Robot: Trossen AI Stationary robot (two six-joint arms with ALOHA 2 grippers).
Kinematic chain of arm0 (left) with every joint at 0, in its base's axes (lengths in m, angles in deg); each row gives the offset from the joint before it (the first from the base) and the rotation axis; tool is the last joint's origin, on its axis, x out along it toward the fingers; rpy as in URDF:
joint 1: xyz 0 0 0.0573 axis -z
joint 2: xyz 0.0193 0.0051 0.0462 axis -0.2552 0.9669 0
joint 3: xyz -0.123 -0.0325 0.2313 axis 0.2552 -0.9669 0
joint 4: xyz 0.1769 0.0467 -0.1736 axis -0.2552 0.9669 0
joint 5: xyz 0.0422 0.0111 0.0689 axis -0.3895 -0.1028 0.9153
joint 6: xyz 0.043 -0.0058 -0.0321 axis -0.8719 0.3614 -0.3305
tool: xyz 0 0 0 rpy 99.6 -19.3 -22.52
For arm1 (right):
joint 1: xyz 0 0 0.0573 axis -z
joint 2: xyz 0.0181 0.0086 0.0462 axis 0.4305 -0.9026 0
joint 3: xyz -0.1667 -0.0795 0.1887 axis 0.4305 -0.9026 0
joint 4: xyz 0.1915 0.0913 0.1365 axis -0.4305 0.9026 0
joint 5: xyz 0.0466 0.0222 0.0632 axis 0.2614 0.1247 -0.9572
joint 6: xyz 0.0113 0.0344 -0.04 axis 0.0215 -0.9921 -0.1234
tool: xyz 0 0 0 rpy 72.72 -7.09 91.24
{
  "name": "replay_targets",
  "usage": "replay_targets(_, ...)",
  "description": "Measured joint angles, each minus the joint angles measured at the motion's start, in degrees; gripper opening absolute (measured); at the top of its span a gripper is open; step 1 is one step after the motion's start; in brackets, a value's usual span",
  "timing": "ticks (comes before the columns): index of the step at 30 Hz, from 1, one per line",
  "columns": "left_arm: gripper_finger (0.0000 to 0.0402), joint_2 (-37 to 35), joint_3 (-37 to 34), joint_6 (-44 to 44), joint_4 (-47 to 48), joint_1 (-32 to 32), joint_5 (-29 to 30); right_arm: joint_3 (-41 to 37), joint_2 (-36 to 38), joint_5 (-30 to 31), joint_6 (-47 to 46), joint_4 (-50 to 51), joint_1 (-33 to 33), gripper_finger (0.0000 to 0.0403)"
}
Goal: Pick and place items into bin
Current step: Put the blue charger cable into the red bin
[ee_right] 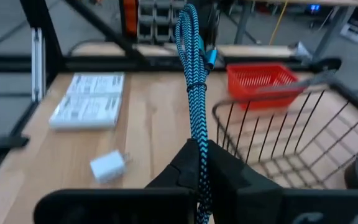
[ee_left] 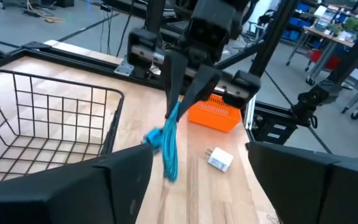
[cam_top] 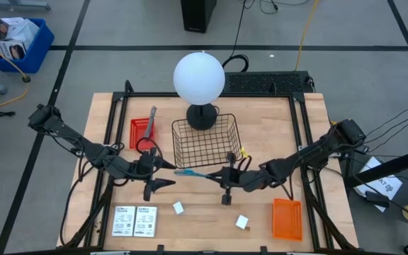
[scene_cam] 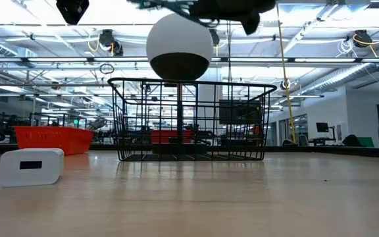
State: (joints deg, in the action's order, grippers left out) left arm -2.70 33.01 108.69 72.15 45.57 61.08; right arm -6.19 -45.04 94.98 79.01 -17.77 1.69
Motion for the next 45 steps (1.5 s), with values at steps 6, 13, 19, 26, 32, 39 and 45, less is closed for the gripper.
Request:
replay_targets(6, 0.0274, 0.0, 0.0, 0.2, 0.0, 0.0, 2.3, 0.0, -1.9, -4.4, 1.7, -3.6, 2.0, 0.0005)
replay_targets(13, 0.0274, 1.8, 0.0, 1.1, 0.1, 0.0, 2.5, 0.0, -2.2, -4.9, 3.1, -6.8, 2.6, 0.0005)
replay_targets(19, 0.0273, 6.4, 0.0, 2.4, -2.6, -0.9, 2.5, 0.0, -2.2, -5.0, 3.4, -7.5, 2.9, 0.0005)
replay_targets(26, 0.0273, 7.3, 0.0, 2.1, -4.9, -2.0, 4.2, 0.0, -2.2, -5.8, 3.1, -7.5, 2.9, 0.0007)
replay_targets(32, 0.0271, 7.6, 0.0, 2.2, -5.0, -2.5, 5.4, 0.0, -2.2, -6.5, 2.9, -7.7, 2.9, 0.0006)
replay_targets(39, 0.0195, 8.4, 0.0, 2.5, -5.0, -4.1, 3.3, 0.0, -2.2, -6.5, 2.9, -8.0, 3.3, 0.0007)
replay_targets(45, 0.0107, 8.3, 0.0, 2.8, -5.0, -4.6, 3.3, 0.0, -2.3, -6.5, 2.8, -8.1, 3.6, 0.0007)
